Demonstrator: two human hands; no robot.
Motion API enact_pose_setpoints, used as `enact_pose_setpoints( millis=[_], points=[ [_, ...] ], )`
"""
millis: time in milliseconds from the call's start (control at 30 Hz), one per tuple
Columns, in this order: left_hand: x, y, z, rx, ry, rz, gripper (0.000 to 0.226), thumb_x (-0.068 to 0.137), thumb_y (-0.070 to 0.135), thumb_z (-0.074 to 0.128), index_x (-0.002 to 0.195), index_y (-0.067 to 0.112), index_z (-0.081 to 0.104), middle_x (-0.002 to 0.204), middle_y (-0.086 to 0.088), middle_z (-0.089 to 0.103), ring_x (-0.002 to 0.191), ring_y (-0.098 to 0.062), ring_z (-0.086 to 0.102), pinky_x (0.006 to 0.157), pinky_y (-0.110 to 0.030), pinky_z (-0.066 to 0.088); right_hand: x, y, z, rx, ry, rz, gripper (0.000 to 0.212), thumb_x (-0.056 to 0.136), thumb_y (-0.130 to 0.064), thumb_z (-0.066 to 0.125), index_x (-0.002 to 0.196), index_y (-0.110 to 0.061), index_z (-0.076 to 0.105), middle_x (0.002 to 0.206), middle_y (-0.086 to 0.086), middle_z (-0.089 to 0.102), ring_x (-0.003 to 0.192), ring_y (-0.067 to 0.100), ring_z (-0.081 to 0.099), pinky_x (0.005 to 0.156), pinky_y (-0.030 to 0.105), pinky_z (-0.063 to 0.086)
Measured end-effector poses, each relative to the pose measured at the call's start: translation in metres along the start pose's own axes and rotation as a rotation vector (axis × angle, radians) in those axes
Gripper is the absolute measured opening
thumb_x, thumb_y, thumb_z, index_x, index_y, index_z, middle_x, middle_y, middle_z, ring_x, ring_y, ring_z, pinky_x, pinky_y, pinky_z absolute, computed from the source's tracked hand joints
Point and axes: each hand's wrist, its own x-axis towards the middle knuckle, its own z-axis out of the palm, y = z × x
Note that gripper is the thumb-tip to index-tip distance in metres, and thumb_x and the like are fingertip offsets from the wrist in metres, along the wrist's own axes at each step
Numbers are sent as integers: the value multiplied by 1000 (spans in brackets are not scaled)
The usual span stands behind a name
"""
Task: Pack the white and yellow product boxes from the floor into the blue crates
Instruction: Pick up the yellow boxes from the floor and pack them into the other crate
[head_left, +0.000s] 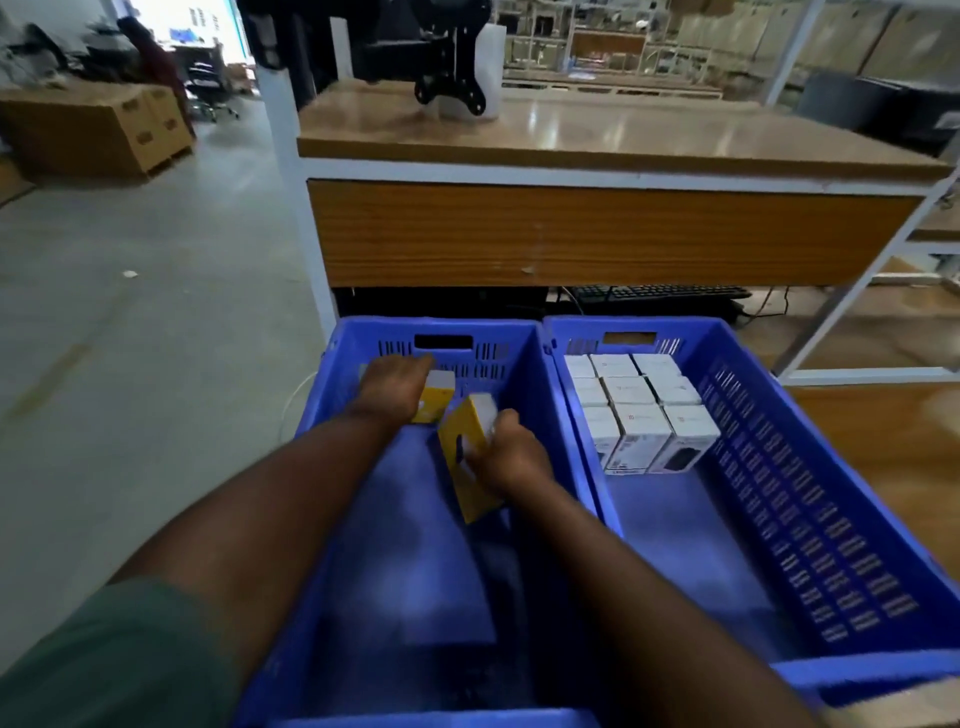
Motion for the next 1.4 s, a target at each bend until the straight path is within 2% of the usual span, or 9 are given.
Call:
enact_pose_setpoints(
  millis=[167,300,467,600,800,1000,1167,1267,1400],
  points=[
    [27,-8,16,-78,13,-7,35,97,20,59,132,17,55,130,-18,60,119,-39,58,97,-48,49,-2,3,14,-333,-87,-153,48,90,-50,67,120,-16,51,122,16,65,110,40,64,73,37,41],
    [39,-13,29,-73,-5,6,50,92,12,68,140,15,56,138,-18,53,126,-41,53,104,-50,45,3,3,15,-311,-56,-146,47,92,-49,67,120,-14,51,122,16,65,110,40,63,72,37,40],
    [31,-3,39,75,96,-83,27,93,22,61,120,20,65,126,-14,55,115,-39,53,84,-48,49,18,3,12,-305,15,-153,45,93,-48,65,119,-14,51,121,16,66,109,41,63,72,39,41],
    [27,1,35,128,54,-86,27,98,14,56,126,13,56,133,-14,50,117,-39,53,78,-47,52,23,3,18,-267,7,-126,42,93,-40,65,120,-10,51,122,18,64,111,42,62,76,43,46],
    [30,-4,26,8,10,-111,28,99,9,56,127,10,53,136,-15,47,121,-37,49,79,-50,53,31,-1,20,249,251,-15,31,89,-21,70,104,-14,44,112,13,61,101,37,64,71,36,44],
    [29,-9,24,-3,-7,-92,31,95,21,65,124,12,60,133,-13,49,122,-35,50,80,-47,53,58,-5,23,522,299,-114,41,91,-13,69,123,-13,44,118,8,63,109,27,64,82,34,50],
    [28,-23,28,-39,-45,-69,42,89,26,76,126,13,61,131,-12,51,121,-35,53,87,-50,55,94,-2,13,58,282,-265,47,92,-43,66,127,-20,45,122,10,62,104,38,63,80,49,54],
    [25,-19,27,13,-26,-77,32,98,21,61,129,12,58,132,-14,48,120,-36,51,83,-48,53,112,-12,-1,-237,177,-285,53,93,-45,62,132,-16,39,124,19,58,103,47,60,82,55,52],
    [24,-16,28,53,-23,-82,33,100,17,56,133,10,55,133,-17,48,120,-38,51,81,-49,53,117,-29,-29,-96,88,-236,51,90,-27,69,130,-7,43,123,19,62,111,41,62,88,49,52]
  ],
)
